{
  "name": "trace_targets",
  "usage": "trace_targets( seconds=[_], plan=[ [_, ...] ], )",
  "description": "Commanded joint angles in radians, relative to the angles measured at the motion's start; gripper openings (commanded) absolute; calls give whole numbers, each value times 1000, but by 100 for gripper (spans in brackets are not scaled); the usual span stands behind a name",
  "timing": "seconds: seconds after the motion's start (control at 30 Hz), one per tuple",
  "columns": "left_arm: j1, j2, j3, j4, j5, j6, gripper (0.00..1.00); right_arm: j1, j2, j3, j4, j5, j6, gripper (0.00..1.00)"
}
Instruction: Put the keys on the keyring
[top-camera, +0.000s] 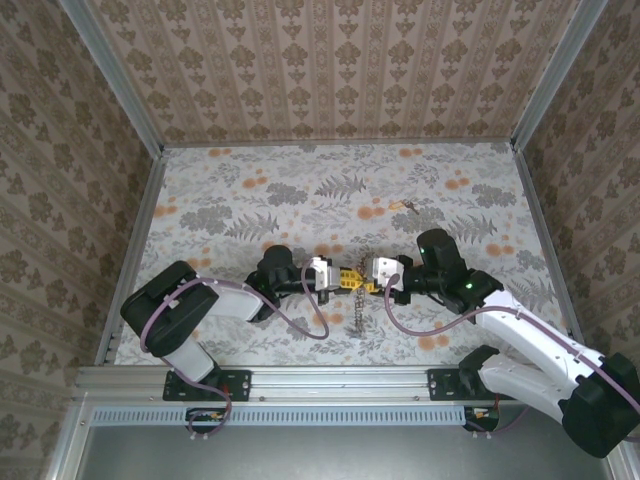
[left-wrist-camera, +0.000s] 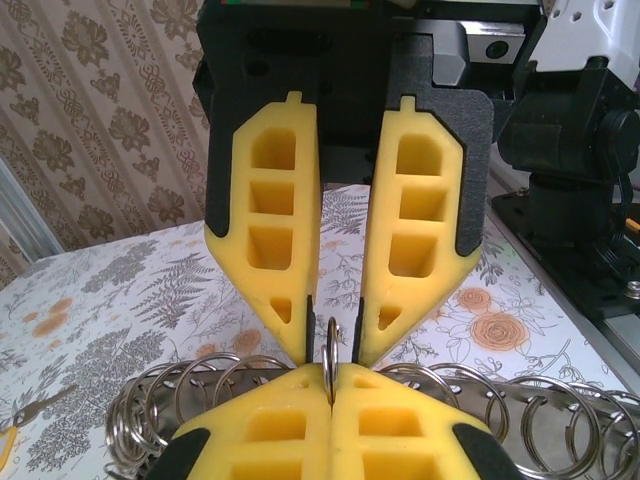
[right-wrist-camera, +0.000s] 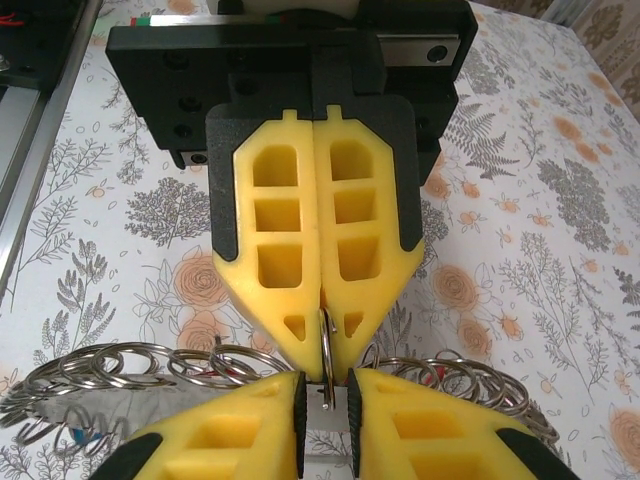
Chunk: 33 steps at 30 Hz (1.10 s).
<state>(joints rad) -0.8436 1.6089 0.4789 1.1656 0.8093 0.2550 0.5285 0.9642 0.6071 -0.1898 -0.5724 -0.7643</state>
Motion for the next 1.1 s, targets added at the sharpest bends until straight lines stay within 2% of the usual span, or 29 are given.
trace_targets(
  seconds=[0.0,0.07,0.17,0.2,0.23,0.33,0.5,0.63,0.7,0.8,0.87,1.07],
  plan=[
    [-13,-35,41,55,53,-8,0,11,7,-12,28,-21,-12,20],
    [-17,-35,45,55,53,-11,0,11,9,-10,26,-20,-16,12],
    [-18,-41,43,52,36,-18,9,12,4,-14,38,4,-14,0],
    [-17,-47,43,45,27,-20,12,13,-1,-18,48,29,-8,0],
    [-17,-55,41,33,16,-20,18,13,-8,-24,63,63,1,0],
    [-4,-93,42,-38,-22,-32,42,10,-45,-55,133,160,50,0],
    [43,-199,46,-213,-51,-41,52,-24,-109,-99,218,292,144,0],
    [74,-304,64,-419,-85,12,57,-76,-163,-135,276,324,208,0],
    [81,-354,92,-549,-132,46,74,-87,-189,-144,293,326,229,0],
    [99,-399,161,-742,-227,65,76,-93,-232,-153,315,350,269,0],
    [125,-395,227,-845,-252,43,76,-94,-263,-160,334,390,307,0],
    [172,-240,518,-1130,-364,-116,76,-172,-299,-85,254,489,546,0]
  ],
)
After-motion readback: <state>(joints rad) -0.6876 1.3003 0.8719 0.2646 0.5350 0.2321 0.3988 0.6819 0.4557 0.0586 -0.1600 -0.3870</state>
